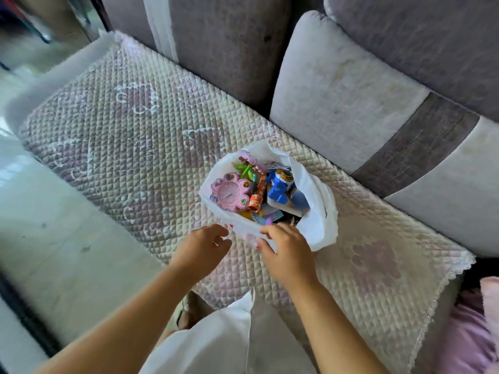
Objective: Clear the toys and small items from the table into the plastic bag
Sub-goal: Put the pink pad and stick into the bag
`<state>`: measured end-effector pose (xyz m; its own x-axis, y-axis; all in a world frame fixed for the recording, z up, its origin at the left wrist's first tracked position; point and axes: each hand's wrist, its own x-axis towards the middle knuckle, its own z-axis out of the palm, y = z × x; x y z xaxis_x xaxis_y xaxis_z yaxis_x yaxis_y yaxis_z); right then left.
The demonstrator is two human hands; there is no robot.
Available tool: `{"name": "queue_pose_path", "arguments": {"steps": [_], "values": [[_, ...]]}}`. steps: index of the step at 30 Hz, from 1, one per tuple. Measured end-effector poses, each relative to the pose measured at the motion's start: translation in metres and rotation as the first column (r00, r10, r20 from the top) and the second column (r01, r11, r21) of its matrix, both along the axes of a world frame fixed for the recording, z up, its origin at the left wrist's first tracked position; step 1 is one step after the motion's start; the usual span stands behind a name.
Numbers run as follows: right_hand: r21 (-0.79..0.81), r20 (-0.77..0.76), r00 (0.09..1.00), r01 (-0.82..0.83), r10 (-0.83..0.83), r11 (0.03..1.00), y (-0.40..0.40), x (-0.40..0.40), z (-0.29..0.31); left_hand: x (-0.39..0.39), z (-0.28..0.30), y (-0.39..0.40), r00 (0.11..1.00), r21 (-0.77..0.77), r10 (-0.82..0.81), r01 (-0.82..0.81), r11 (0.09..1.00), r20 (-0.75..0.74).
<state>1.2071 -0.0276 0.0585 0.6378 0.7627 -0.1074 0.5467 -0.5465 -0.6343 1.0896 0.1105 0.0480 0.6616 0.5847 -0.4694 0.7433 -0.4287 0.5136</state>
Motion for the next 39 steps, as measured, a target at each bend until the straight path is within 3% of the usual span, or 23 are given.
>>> {"name": "queue_pose_path", "arguments": {"steps": [6,11,22,32,34,39], "values": [[-0.018,-0.072,0.981,-0.182,0.18,0.983,0.056,-0.067,0.026,-0.097,0.035,0.033,0.986,0.029,0.166,-0.165,0.986,-0.017],[-0.033,-0.077,0.93,-0.364,0.36,0.931,0.111,-0.141,0.048,-0.205,0.051,0.062,0.97,0.183,0.235,-0.222,0.958,-0.054],[-0.118,-0.13,0.736,-0.677,0.664,0.727,0.2,-0.353,0.066,-0.483,0.076,0.08,0.798,0.07,0.601,-0.597,0.799,-0.053],[-0.168,-0.141,0.543,-0.837,0.828,0.52,0.284,-0.5,0.067,-0.627,0.08,0.058,0.376,0.017,0.925,-0.926,0.377,-0.051],[-0.172,-0.138,0.493,-0.866,0.859,0.47,0.305,-0.522,0.064,-0.641,0.078,0.059,0.261,-0.011,0.964,-0.965,0.261,-0.044],[-0.178,-0.124,0.327,-0.936,0.937,0.303,0.366,-0.572,0.051,-0.668,0.071,0.077,0.066,-0.048,0.996,-0.997,0.063,-0.059]]}}
